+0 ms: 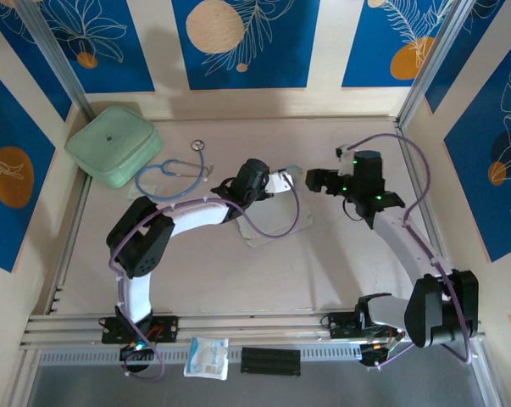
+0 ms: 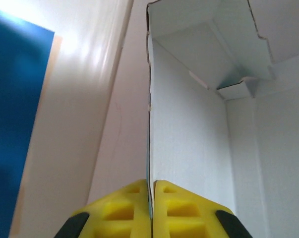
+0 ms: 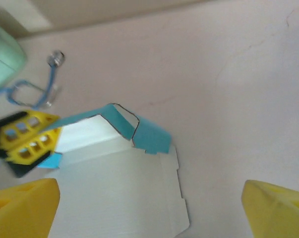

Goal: Fold the paper box

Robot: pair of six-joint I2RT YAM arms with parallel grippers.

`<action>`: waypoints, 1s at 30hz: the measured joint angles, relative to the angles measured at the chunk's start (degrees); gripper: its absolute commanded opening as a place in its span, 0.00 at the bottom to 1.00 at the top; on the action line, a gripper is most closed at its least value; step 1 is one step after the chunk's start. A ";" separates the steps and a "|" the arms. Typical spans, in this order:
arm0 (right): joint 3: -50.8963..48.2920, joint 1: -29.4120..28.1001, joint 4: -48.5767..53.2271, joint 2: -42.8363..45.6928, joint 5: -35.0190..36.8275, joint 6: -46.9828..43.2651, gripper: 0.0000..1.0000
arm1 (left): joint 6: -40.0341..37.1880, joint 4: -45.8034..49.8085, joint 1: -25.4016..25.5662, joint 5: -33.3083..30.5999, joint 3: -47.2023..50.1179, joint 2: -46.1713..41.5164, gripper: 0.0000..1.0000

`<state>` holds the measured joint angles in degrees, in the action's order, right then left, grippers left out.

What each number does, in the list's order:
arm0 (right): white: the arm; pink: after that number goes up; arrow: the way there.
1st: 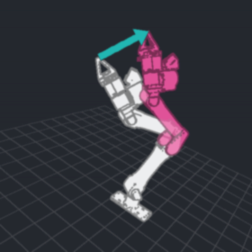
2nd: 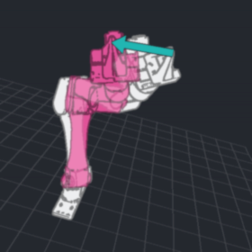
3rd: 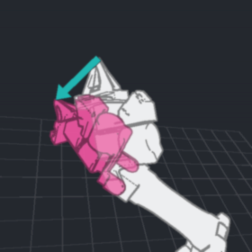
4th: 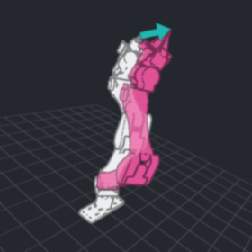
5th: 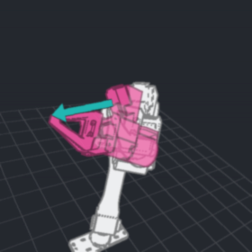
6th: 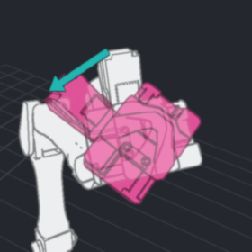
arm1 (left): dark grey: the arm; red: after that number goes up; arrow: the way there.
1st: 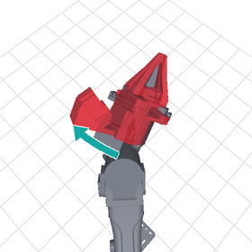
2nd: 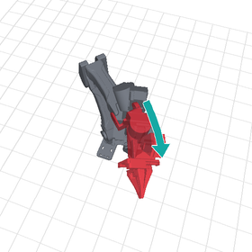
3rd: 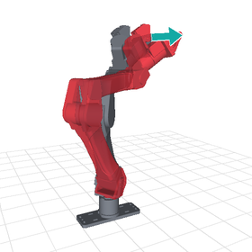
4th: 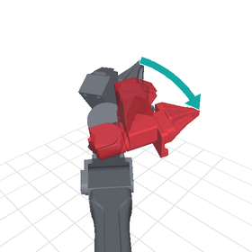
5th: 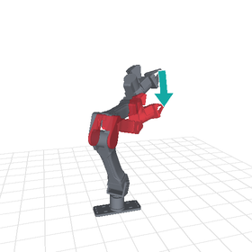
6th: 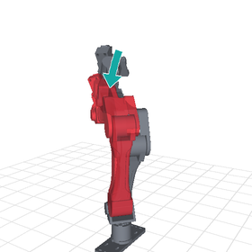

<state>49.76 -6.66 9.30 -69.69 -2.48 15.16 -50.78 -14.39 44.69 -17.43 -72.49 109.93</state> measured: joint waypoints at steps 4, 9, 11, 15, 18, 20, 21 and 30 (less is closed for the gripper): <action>1.53 7.13 -0.17 -3.80 -9.09 1.70 0.86 | -0.68 0.09 -0.17 -1.27 0.02 -0.02 0.06; 7.32 8.70 2.91 -14.67 -15.82 0.66 0.84 | -0.79 0.11 0.07 -2.10 0.02 0.00 0.06; 8.96 8.61 3.67 -17.84 -17.79 -0.04 0.81 | -0.79 0.13 0.11 -2.21 0.02 0.00 0.06; 12.44 8.00 5.18 -22.95 -20.50 -1.18 0.73 | -0.79 0.13 0.22 -2.36 0.02 0.00 0.06; 16.11 6.69 6.40 -26.88 -19.93 -2.82 0.73 | -0.85 0.13 0.35 -2.38 0.02 0.02 0.06; 17.90 5.49 6.86 -28.87 -18.80 -4.26 0.73 | -1.22 0.13 0.44 -2.43 0.02 0.04 0.06; 18.60 4.87 6.95 -29.73 -18.10 -5.11 0.73 | -1.42 0.11 0.44 -2.54 0.02 0.07 0.06; 19.63 1.07 5.33 -32.09 -11.96 -13.92 0.68 | -2.12 -0.46 0.44 -3.45 -0.02 0.59 0.06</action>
<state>69.38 -5.58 14.63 -101.78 -14.44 1.23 -52.90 -14.85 45.12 -20.88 -72.51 110.52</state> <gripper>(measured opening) 0.681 0.068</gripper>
